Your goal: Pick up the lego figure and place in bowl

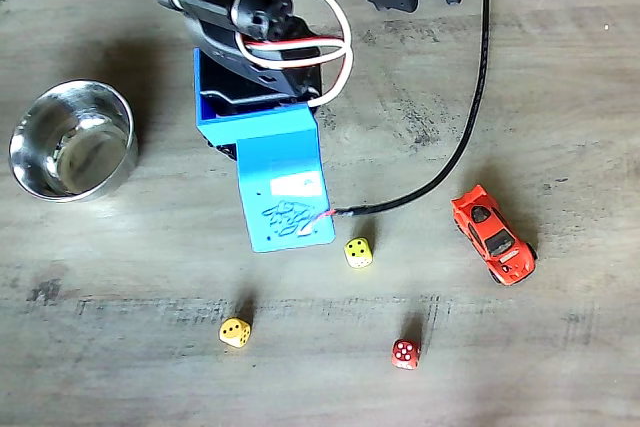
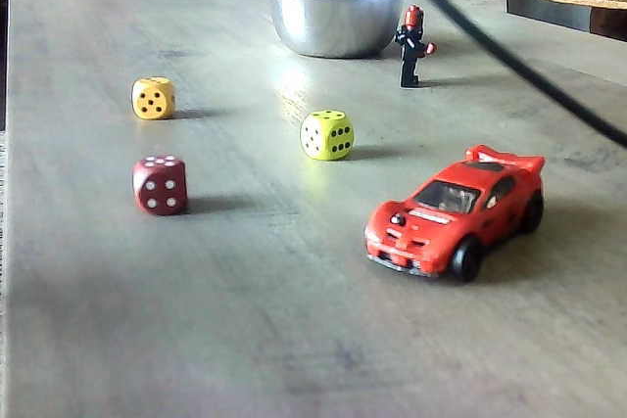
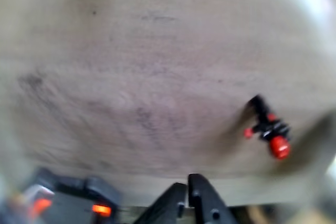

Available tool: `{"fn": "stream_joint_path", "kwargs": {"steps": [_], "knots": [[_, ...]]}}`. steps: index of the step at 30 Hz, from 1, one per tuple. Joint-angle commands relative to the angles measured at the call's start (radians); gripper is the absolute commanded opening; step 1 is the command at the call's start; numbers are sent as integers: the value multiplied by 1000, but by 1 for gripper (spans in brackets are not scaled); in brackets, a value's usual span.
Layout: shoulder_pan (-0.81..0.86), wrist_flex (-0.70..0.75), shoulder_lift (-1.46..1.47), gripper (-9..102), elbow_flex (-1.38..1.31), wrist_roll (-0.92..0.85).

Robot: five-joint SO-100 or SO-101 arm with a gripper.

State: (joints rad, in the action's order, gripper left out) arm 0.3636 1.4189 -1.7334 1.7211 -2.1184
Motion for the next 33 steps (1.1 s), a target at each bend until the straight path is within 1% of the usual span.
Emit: {"fn": "stream_joint_path", "kwargs": {"steps": [1, 8, 13, 20, 27, 33], "knots": [[38, 9, -2, 0, -54, -152], [124, -2, 3, 0, -54, -430], [176, -3, 3, 0, -55, -586], [236, -3, 32, -1, -149, -715], [288, -3, 137, -1, -282, -813], [319, -3, 221, 0, -342, -937]]}}
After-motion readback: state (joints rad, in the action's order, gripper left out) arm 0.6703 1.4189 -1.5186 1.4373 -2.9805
